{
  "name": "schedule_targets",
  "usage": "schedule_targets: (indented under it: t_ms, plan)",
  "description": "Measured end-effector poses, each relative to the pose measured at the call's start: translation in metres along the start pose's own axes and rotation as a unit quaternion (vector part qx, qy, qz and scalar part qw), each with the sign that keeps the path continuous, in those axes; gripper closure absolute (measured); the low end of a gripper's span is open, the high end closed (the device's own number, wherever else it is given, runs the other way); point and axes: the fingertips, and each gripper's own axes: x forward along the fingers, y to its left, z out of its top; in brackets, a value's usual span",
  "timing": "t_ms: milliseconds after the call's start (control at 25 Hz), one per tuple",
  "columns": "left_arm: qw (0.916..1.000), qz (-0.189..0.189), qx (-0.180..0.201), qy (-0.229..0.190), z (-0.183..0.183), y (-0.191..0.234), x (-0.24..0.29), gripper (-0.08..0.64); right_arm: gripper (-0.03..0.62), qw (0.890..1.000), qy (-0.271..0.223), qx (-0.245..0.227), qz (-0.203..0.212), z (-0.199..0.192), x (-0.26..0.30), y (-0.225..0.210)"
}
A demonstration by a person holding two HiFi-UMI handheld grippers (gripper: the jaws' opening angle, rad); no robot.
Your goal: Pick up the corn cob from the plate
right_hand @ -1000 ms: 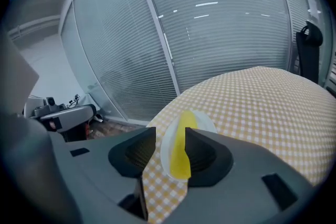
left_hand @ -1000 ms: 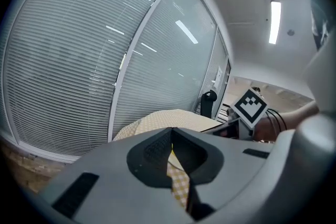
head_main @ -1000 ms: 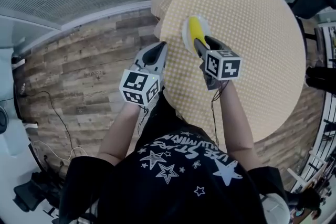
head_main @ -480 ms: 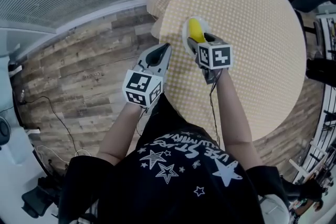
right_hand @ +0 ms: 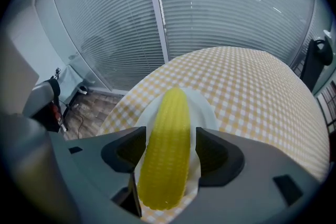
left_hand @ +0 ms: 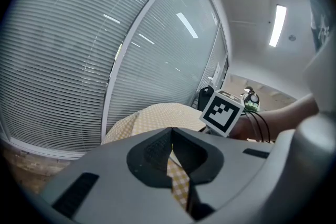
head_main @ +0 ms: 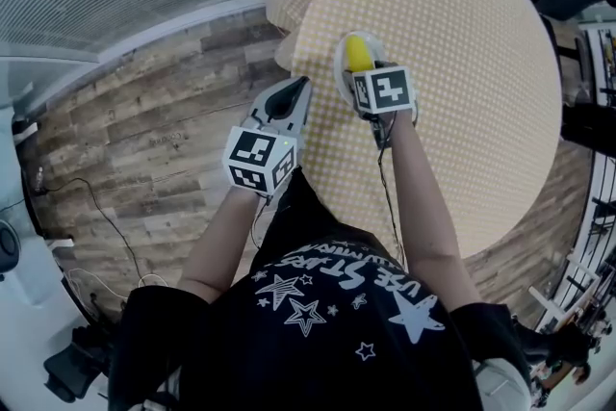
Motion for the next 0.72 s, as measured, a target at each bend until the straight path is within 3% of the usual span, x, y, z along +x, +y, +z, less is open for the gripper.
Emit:
schedule_targets:
  t_ms: [360,720]
  plan:
    - [0.9999,0.008,-0.002,0.012,-0.006,0.01,0.007,0.551,0.318,0.998,0.055,-0.006,-0.016,-0.007,0.012,-0.002]
    - [0.9998,0.01,-0.003,0.019,-0.013,0.012,0.006,0.551,0.324,0.998,0.058,-0.032,-0.009,-0.006,0.013,0.0]
